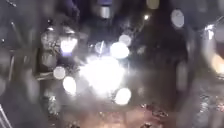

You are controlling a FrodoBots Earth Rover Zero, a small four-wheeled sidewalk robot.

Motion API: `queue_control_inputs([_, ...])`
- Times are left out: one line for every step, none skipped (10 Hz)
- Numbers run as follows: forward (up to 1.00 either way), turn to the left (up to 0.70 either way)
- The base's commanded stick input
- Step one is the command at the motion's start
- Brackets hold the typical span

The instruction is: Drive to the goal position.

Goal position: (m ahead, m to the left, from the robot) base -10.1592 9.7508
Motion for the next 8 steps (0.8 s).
queue_control_inputs([0.7,0.0])
queue_control_inputs([0.7,0.0])
queue_control_inputs([0.7,0.0])
queue_control_inputs([0.55,0.0])
queue_control_inputs([0.14,0.0])
queue_control_inputs([0.0,0.0])
queue_control_inputs([0.0,0.0])
queue_control_inputs([0.0,0.0])
